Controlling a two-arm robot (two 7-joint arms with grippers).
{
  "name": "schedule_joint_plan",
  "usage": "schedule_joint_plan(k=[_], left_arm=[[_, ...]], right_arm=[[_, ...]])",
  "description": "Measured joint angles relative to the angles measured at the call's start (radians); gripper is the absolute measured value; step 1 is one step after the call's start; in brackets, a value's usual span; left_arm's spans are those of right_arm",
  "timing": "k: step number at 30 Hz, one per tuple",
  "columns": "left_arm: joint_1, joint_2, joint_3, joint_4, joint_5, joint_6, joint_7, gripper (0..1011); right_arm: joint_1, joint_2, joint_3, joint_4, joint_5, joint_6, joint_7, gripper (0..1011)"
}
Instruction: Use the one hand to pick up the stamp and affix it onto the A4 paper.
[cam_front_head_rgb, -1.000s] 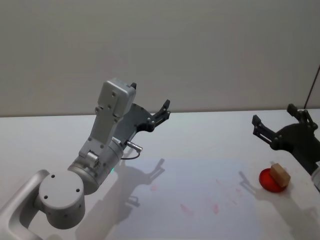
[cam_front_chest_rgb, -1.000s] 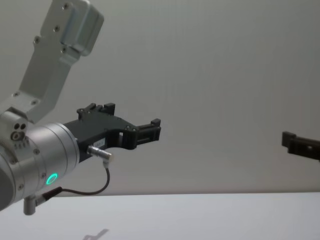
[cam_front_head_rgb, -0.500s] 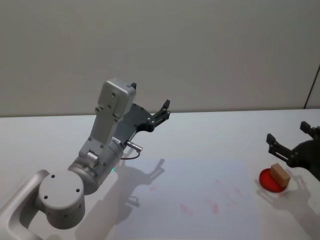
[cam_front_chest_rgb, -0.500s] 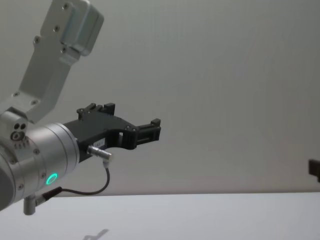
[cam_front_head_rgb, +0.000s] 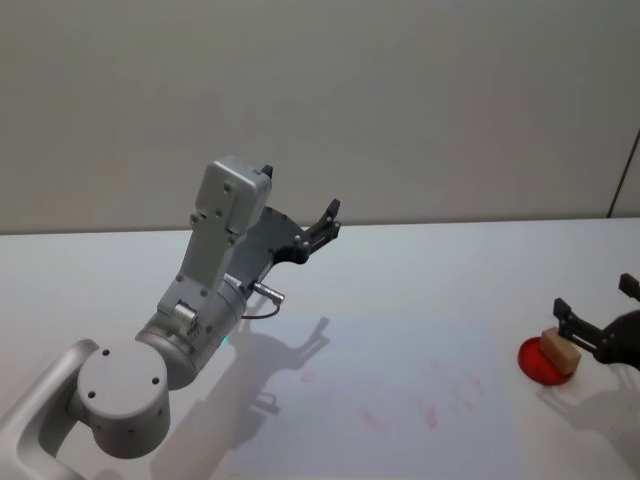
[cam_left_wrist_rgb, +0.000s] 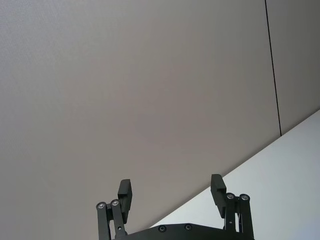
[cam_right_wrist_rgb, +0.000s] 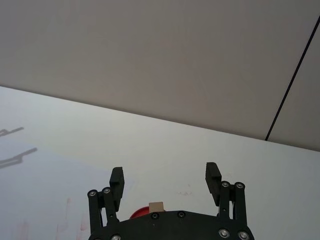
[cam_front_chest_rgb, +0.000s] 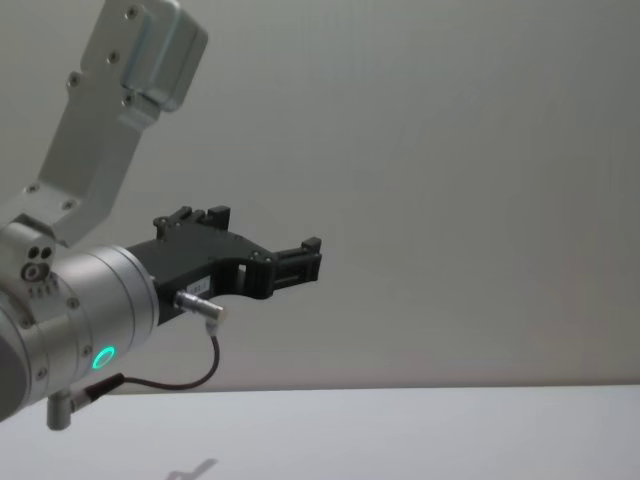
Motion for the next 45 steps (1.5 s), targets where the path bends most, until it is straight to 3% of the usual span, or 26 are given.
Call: schedule_joint_plan(k=[17,45], left_arm=[[0.0,0.0,0.0,0.0,0.0,0.0,0.0,1001],[0.0,0.0,0.0,0.0,0.0,0.0,0.0,1001]], right_arm=[[-0.006,0.002,-0.003,0.031,-0.03,0.036,0.021,1001],[0.013,-0.026,-0.025,0.076,-0.08,0.091,0.028,1001]])
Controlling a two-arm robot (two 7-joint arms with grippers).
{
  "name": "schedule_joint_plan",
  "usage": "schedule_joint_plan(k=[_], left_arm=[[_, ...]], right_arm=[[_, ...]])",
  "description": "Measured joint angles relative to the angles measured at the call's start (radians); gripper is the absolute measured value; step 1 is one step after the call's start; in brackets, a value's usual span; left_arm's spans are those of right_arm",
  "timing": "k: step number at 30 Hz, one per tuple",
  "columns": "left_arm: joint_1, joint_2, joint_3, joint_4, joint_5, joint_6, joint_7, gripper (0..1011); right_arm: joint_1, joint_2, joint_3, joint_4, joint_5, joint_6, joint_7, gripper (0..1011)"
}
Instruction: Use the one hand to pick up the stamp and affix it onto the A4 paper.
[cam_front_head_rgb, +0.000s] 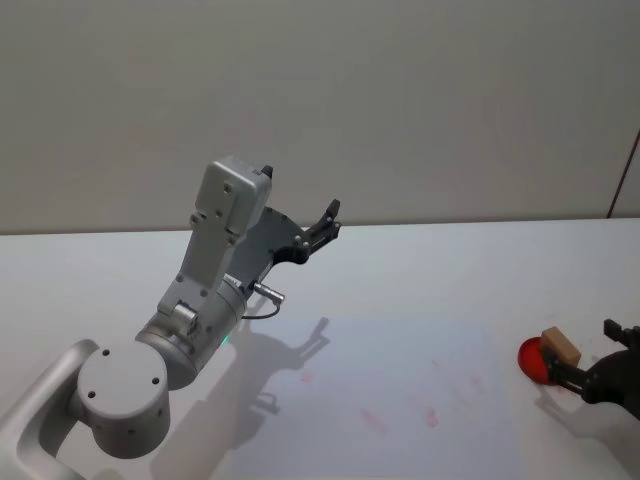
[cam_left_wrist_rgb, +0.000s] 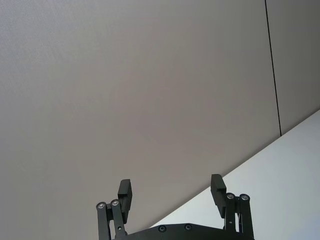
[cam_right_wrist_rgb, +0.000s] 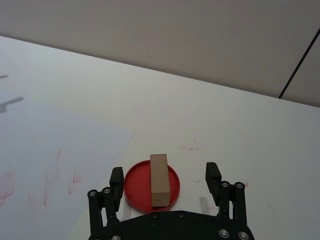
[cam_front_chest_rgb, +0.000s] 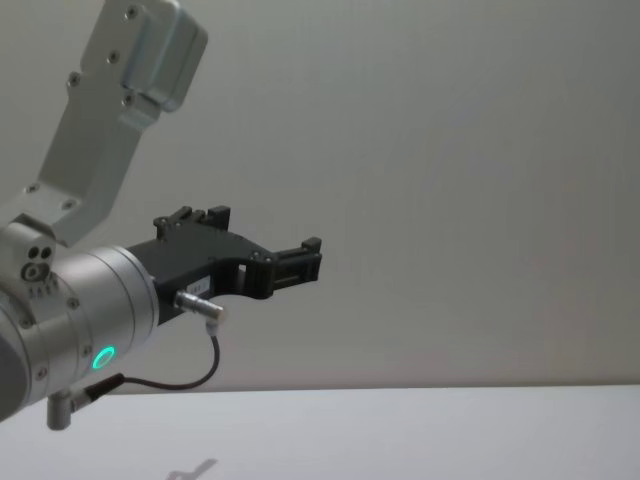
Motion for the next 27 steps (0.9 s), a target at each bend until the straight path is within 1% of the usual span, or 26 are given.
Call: schedule_joint_plan(k=[27], left_arm=[[0.0,0.0,0.0,0.0,0.0,0.0,0.0,1001]], right_arm=[[0.042,-0.036,-0.017,0.062,-0.03,0.005,0.013,1001]])
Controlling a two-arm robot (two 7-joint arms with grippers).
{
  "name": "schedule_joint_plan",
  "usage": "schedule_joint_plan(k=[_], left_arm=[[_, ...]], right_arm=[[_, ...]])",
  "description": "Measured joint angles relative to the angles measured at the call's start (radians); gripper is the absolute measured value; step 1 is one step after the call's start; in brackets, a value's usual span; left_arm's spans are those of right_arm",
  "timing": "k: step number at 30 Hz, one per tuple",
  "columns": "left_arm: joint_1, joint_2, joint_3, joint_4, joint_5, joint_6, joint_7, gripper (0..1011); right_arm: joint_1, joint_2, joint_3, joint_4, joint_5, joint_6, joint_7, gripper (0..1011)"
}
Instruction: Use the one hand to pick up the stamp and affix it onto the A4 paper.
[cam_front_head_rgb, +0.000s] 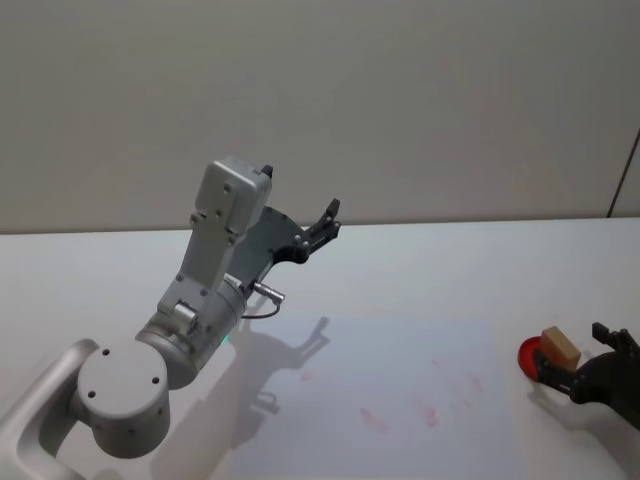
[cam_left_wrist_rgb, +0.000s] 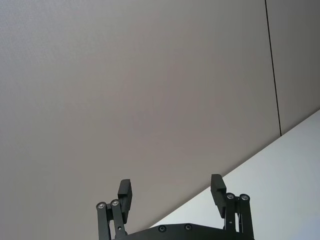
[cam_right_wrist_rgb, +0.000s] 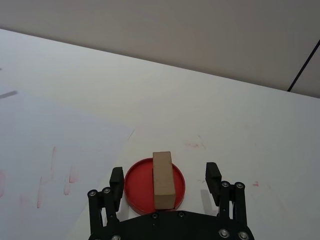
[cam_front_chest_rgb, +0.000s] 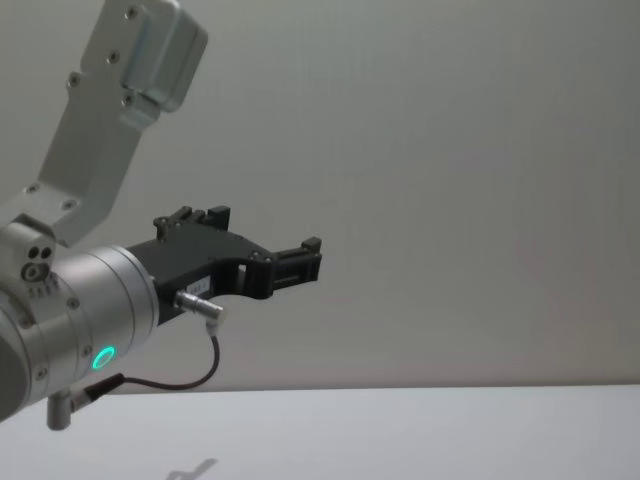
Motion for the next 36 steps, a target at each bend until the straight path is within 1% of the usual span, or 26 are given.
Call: schedule_joint_plan(k=[21,24,27,28,31,32,35,36], left_arm=[[0.0,0.0,0.0,0.0,0.0,0.0,0.0,1001],[0.0,0.0,0.0,0.0,0.0,0.0,0.0,1001],[0.0,0.0,0.0,0.0,0.0,0.0,0.0,1001],[0.0,0.0,0.0,0.0,0.0,0.0,0.0,1001],[0.0,0.0,0.0,0.0,0.0,0.0,0.0,1001],[0.0,0.0,0.0,0.0,0.0,0.0,0.0,1001],[0.0,0.0,0.0,0.0,0.0,0.0,0.0,1001],[0.0,0.0,0.0,0.0,0.0,0.0,0.0,1001]], right_arm=[[0.029,-0.021,-0.007,0.05,-0.009,0.002,0.008,1001],[0.032,-0.023,-0.008,0.054,-0.01,0.001,0.009,960],[0.035,-0.026,-0.009,0.058,-0.012,-0.002,0.011,887],[0.036,-0.027,-0.009,0.06,-0.012,-0.002,0.012,837],[0.038,-0.029,-0.01,0.063,-0.012,-0.003,0.013,784],[0.039,-0.029,-0.01,0.064,-0.012,-0.003,0.014,729],[0.041,-0.031,-0.01,0.066,-0.013,-0.004,0.014,675],[0.041,-0.032,-0.011,0.067,-0.013,-0.004,0.015,616]])
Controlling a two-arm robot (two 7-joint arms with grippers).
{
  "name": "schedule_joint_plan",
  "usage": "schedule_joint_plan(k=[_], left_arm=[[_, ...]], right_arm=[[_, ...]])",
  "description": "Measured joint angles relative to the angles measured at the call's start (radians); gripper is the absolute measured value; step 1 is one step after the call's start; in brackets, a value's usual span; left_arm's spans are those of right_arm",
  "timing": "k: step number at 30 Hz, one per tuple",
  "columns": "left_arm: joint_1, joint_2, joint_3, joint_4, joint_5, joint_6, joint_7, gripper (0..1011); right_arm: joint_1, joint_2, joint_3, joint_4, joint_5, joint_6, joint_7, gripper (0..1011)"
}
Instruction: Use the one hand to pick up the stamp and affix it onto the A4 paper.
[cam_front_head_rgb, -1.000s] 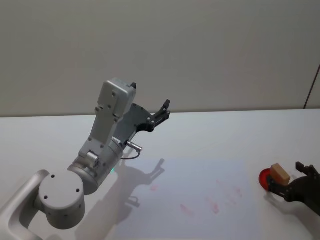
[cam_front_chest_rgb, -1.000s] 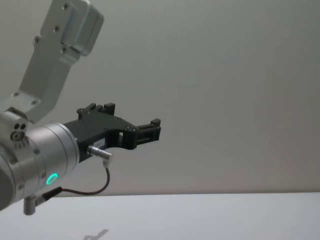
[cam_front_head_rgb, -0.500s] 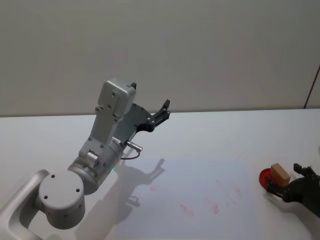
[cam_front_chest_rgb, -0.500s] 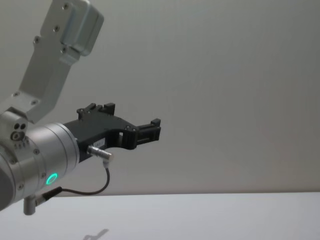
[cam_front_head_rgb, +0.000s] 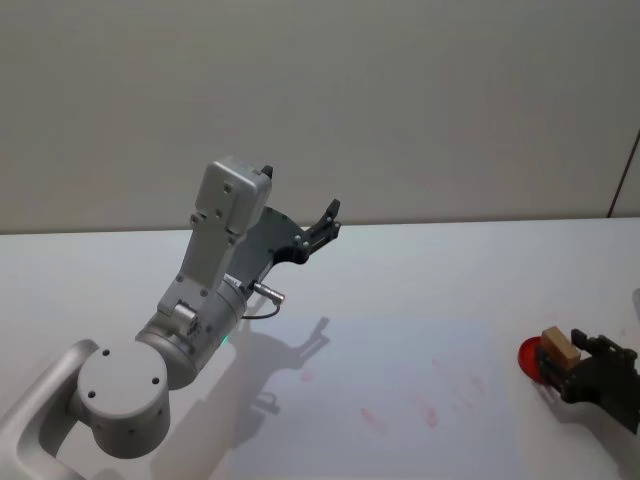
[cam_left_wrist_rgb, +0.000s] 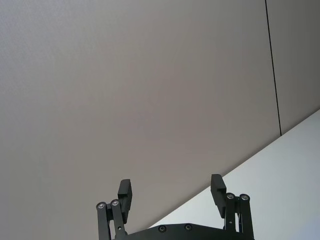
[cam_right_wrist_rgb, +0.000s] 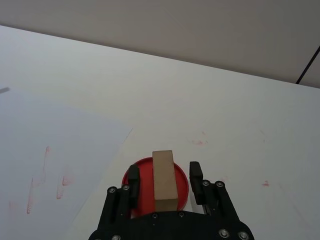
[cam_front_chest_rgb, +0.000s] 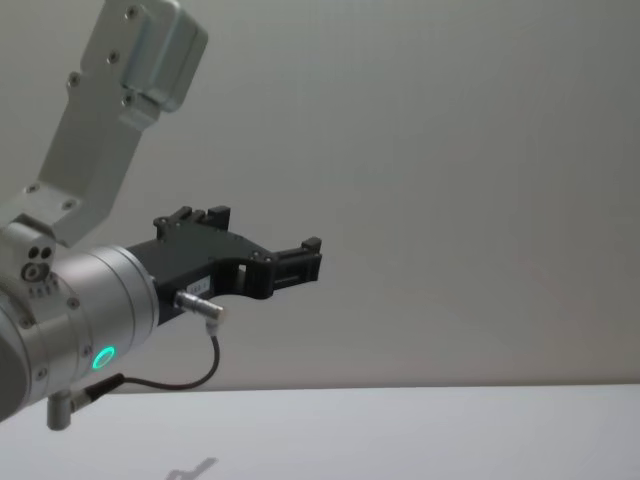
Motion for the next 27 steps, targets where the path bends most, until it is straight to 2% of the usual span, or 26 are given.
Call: schedule_joint_plan(k=[3,4,11,14,27], left_arm=[[0.0,0.0,0.0,0.0,0.0,0.0,0.0,1001],[0.0,0.0,0.0,0.0,0.0,0.0,0.0,1001],[0.0,0.0,0.0,0.0,0.0,0.0,0.0,1001],[0.0,0.0,0.0,0.0,0.0,0.0,0.0,1001],[0.0,0.0,0.0,0.0,0.0,0.0,0.0,1001]], right_arm=[[0.001,-0.001,0.0,0.001,0.0,0.0,0.0,550],[0.002,-0.002,0.0,0.002,0.0,0.0,0.0,490],[0.003,-0.004,-0.001,0.005,0.0,0.0,0.0,274],[0.004,-0.004,0.0,0.006,0.001,-0.001,0.0,219],[0.002,-0.003,0.002,0.008,0.001,0.002,0.0,220]])
